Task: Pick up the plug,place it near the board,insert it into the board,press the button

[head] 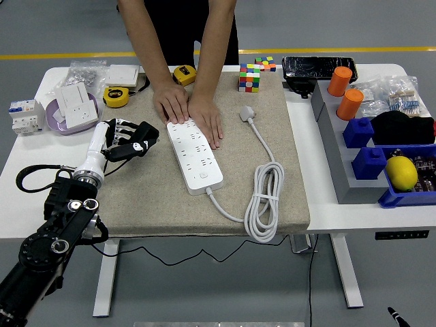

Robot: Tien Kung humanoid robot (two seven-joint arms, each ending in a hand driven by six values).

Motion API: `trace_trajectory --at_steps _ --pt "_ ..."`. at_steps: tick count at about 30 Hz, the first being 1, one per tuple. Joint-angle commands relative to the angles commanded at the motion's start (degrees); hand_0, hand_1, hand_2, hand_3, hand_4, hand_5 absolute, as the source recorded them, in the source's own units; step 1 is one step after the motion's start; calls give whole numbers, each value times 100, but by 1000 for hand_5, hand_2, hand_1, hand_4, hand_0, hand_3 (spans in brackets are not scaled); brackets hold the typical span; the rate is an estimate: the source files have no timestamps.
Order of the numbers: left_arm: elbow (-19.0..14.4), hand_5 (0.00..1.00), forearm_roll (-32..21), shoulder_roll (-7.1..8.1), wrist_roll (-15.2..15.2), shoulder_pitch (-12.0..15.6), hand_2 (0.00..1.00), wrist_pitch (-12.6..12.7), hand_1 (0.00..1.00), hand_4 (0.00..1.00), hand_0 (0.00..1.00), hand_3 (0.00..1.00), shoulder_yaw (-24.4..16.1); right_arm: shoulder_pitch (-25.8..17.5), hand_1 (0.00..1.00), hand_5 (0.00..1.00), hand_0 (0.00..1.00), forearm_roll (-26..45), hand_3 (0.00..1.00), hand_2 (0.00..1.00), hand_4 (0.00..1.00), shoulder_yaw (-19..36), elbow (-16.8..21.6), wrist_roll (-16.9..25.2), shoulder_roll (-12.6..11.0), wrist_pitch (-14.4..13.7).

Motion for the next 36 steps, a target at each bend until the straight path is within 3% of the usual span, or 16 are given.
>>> trace_trajectory --at_steps 7,8,13,14,19,20,25,26,28,31,32,34,36 --pt "341 53 355 12 89 -10 341 69 338 844 453 459 -209 6 741 998 822 11 773 741 998 -7 0 1 -5 -3" --pt "336 71 449 16 110 -1 477 78 523 860 600 508 -237 5 742 998 823 9 773 741 998 -3 0 1 -5 -3" --pt "213 71 944 38 240 8 477 -10 523 860 600 508 -309 -1 742 998 823 -4 773 741 998 15 0 -4 0 -1" --pt "202 268 1019 40 267 1 815 -46 919 998 884 754 -319 0 742 998 823 -6 773 741 998 16 0 -4 0 0" --pt "144 268 1273 56 397 -23 815 -328 919 998 884 754 -352 10 742 998 823 6 773 741 998 12 0 5 2 -1" --pt "131 390 1288 60 417 -26 971 -388 998 998 998 909 -350 9 742 998 822 4 773 741 998 14 0 4 2 -1" --pt "34 390 1198 96 534 -40 971 -785 998 998 998 909 -327 -4 742 998 822 -25 773 741 998 28 0 -6 0 2" --pt "0 739 1090 105 511 -37 998 -791 998 998 998 952 -319 -4 742 998 822 -27 773 741 998 29 0 -8 0 2" --pt "-120 739 668 100 294 3 998 -584 998 998 998 952 -333 -2 742 998 822 -26 773 741 998 24 0 -7 0 2" --pt "-515 739 -26 4 -337 166 998 -115 998 998 998 952 -505 0 742 998 822 -19 773 741 998 7 0 -2 4 4" --pt "-683 866 -287 -36 -579 235 930 -11 985 998 933 892 -596 -2 742 998 822 -25 773 741 998 9 0 -2 5 4" --pt "-1029 866 -733 -101 -1026 382 930 -50 985 998 933 892 -786 -6 742 998 822 -35 773 741 998 15 0 -4 5 5" --pt "-1396 866 -1292 -132 -1446 530 930 -253 985 998 933 892 -980 -17 742 998 822 -51 773 741 998 30 0 -9 8 6"
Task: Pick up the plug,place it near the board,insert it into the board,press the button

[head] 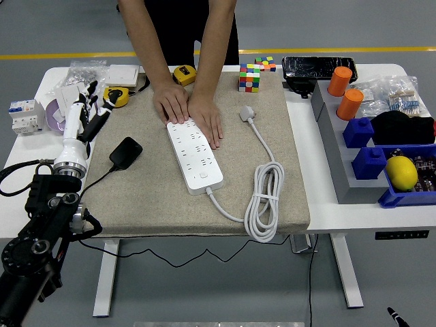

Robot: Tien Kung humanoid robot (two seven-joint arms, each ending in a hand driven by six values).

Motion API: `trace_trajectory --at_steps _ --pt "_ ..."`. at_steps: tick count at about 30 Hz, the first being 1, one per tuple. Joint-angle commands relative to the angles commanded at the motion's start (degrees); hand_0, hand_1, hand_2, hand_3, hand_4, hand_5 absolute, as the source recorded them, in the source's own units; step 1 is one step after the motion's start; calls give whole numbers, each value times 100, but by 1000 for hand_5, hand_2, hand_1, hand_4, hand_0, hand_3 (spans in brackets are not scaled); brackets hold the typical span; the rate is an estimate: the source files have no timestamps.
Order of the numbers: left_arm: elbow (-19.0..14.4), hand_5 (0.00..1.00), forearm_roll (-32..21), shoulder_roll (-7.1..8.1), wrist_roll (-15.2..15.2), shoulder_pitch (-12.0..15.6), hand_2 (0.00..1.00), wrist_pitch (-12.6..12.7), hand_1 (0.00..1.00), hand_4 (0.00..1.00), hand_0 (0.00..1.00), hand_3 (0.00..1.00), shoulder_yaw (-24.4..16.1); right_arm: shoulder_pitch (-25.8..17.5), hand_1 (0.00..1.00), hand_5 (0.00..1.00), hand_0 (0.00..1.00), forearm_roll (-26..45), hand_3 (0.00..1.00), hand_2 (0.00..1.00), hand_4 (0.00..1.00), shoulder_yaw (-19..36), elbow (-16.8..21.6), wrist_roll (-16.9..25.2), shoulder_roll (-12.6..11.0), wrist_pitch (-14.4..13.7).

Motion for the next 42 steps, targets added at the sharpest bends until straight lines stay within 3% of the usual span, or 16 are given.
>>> trace_trajectory --at_steps 1,2,6,8,13,17,27,42 --pt "-169 866 -223 -9 -111 98 930 -136 985 998 933 892 -123 -6 742 998 822 -11 773 741 998 9 0 -3 0 0" --pt "-310 951 -447 -12 -156 164 930 -234 976 998 922 905 -217 -9 743 998 821 -17 773 741 998 15 0 -4 1 1" --pt "-693 951 -1358 6 -179 493 930 -617 976 998 922 905 -603 -18 743 998 821 -11 773 741 998 21 0 3 2 -1" --pt "-748 998 -1842 18 -169 670 921 -697 959 998 914 900 -818 -23 742 998 822 -8 773 741 998 22 0 4 5 -1" --pt "-784 998 -3071 43 -123 1054 921 -849 959 998 914 900 -1169 -33 742 998 822 3 773 741 998 22 0 6 9 -4" --pt "-798 998 -3964 -28 -65 1248 898 -987 921 998 887 888 -1408 -51 742 998 821 5 773 741 998 33 0 4 15 -6" --pt "-713 998 -3879 -28 304 1421 842 -1338 870 998 856 844 -1572 -33 742 998 821 36 773 741 998 40 0 17 17 -13" --pt "-718 998 -3741 -28 442 1382 832 -1388 853 998 856 837 -1539 -43 741 998 821 27 773 741 998 58 0 16 32 -16"
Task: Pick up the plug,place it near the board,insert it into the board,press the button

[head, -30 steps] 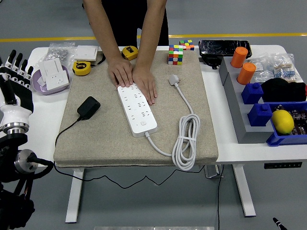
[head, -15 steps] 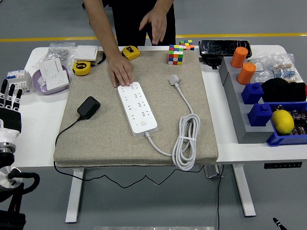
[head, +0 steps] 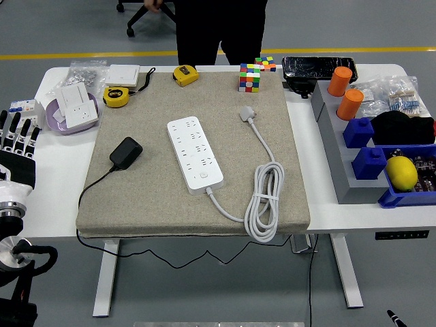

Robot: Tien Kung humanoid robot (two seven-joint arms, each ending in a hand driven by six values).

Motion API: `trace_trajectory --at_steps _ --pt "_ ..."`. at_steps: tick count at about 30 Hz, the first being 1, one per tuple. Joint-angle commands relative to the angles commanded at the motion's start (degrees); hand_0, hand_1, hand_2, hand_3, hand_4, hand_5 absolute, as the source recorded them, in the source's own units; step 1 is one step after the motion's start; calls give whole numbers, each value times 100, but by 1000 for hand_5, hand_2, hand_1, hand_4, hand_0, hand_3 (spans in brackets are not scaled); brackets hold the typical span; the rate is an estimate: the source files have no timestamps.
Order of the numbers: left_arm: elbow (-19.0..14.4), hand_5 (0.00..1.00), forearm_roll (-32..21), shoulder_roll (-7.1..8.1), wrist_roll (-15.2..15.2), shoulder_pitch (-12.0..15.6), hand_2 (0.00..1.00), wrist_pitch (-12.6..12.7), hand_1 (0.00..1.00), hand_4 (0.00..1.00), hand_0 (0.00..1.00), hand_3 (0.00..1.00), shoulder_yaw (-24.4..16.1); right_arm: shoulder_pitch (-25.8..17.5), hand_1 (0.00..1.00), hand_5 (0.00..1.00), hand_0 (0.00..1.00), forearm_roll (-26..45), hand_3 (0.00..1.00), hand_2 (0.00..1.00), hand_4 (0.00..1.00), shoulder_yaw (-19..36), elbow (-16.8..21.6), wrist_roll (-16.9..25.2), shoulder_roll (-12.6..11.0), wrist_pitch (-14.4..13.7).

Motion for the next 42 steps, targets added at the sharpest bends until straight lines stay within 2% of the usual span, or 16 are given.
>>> trace_trajectory --at_steps 42 --pt "9 998 249 0 82 43 816 65 839 998 838 825 51 -38 742 998 820 -109 771 741 998 2 0 -26 -45 20"
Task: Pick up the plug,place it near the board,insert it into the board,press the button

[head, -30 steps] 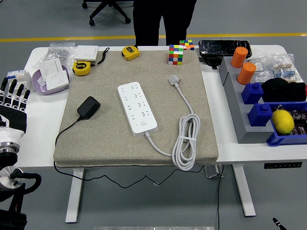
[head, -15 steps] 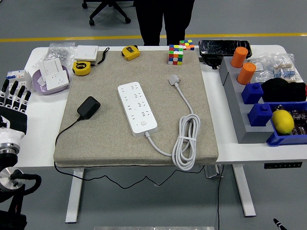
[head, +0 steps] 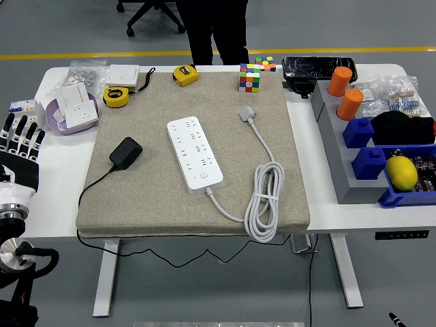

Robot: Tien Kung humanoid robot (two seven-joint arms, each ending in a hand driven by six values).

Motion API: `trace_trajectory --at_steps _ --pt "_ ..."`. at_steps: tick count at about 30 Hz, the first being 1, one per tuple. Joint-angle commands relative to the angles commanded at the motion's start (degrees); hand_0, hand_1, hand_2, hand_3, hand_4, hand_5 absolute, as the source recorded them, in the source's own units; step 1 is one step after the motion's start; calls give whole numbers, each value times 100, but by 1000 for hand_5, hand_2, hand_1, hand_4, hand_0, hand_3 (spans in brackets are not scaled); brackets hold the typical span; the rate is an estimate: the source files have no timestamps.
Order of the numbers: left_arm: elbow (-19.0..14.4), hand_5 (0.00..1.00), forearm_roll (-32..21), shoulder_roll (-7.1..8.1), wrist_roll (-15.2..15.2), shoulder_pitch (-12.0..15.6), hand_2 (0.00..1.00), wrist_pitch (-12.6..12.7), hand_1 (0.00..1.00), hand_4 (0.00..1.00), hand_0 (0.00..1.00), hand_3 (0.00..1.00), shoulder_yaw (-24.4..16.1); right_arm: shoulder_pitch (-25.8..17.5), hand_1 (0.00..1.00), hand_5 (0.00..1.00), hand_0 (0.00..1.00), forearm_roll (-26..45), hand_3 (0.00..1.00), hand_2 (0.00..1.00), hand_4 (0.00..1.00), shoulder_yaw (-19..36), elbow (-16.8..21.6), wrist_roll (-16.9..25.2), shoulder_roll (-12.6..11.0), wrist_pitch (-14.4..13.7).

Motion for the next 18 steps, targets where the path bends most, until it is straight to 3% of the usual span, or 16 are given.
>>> trace_trajectory --at_steps 18 --pt "-7 998 8 0 -3 2 813 -3 837 998 835 823 -8 -10 742 998 821 11 773 741 998 20 0 1 34 0"
